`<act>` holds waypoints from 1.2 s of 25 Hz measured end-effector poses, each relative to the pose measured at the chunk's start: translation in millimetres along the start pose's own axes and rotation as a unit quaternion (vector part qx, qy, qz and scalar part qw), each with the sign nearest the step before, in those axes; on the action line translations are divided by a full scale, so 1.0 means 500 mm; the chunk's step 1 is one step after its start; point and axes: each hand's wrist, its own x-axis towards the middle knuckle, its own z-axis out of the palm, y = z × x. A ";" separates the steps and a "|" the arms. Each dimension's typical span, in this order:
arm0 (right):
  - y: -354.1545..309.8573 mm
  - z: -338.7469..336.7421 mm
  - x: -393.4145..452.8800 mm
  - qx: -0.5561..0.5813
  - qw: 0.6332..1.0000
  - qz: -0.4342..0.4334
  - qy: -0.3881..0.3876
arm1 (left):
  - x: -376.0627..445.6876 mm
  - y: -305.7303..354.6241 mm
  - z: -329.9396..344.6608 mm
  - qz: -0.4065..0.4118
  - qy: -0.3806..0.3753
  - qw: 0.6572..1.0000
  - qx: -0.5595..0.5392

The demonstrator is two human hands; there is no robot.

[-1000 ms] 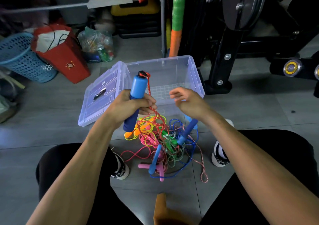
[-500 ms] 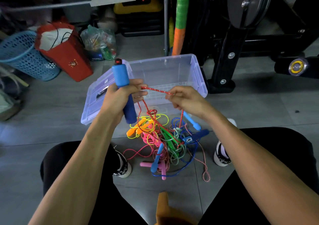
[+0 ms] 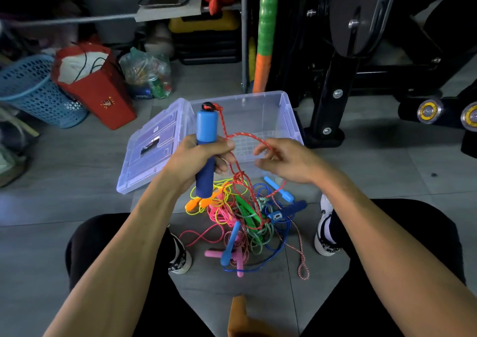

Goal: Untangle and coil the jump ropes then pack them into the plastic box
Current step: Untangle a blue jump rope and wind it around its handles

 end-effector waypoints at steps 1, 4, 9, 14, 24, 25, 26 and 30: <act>-0.006 0.005 -0.001 0.039 0.999 -0.002 -0.013 | -0.003 0.001 0.003 -0.005 -0.027 0.999 0.018; 0.004 -0.008 0.007 -0.013 0.999 0.045 0.026 | 0.010 -0.006 -0.018 -0.005 0.001 0.982 0.189; 0.009 0.013 0.005 -0.003 1.000 0.003 -0.005 | -0.007 0.009 -0.029 0.093 -0.039 0.939 0.330; -0.025 0.048 0.019 0.164 0.985 -0.027 -0.053 | 0.006 0.017 -0.029 0.032 0.117 0.989 -0.084; -0.041 0.030 0.015 0.063 0.997 -0.033 0.022 | 0.015 -0.003 -0.008 -0.101 0.000 0.991 0.091; -0.040 0.027 0.015 0.056 0.998 -0.026 0.032 | 0.011 -0.008 0.003 -0.104 -0.051 0.983 0.141; -0.034 0.022 0.014 0.050 0.998 -0.017 0.035 | 0.009 -0.012 0.013 -0.107 -0.085 0.979 0.154; 0.002 -0.014 0.001 0.026 0.999 0.010 0.038 | 0.050 -0.024 -0.011 -0.118 0.150 0.978 -0.079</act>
